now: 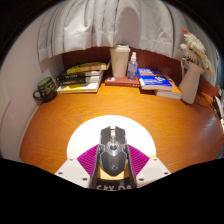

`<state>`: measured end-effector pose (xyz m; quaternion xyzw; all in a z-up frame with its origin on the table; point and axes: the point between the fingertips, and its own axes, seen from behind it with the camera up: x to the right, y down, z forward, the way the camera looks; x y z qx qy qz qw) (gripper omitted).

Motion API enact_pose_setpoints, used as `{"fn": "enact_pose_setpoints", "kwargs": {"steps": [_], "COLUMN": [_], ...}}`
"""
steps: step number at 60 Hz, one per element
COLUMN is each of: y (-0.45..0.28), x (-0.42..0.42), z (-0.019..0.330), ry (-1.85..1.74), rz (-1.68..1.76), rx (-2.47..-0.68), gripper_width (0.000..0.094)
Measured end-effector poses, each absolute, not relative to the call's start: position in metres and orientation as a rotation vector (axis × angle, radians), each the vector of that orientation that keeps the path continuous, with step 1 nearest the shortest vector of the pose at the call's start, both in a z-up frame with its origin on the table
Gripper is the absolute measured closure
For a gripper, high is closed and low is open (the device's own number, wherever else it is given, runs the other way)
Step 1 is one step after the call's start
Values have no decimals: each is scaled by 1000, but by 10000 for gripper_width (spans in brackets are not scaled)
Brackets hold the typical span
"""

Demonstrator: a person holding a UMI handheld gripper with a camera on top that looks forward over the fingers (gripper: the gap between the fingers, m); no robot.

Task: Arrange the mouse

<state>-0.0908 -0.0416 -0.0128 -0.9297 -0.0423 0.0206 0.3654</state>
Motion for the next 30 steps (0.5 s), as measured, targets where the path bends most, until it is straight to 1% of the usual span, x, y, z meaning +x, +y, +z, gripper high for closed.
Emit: {"fn": "enact_pose_setpoints", "kwargs": {"steps": [7,9,12,14,18,22,30], "y": [-41,-41,-42,-42,-42,-49,-71], "x": [-91,-92,-97,-100,-96,-92,-84], "z": [-14,-15,-15,-14,-3,17,81], "ry": [-88,-85,-101,-106,-106,-100,-52], "rz": [40,44,74,87,60,29,6], "rx": [-2381,-2382,-2389,-2394,-2383,-2366,-2294], "gripper_width": [401,337,209,154,135,126,119]}}
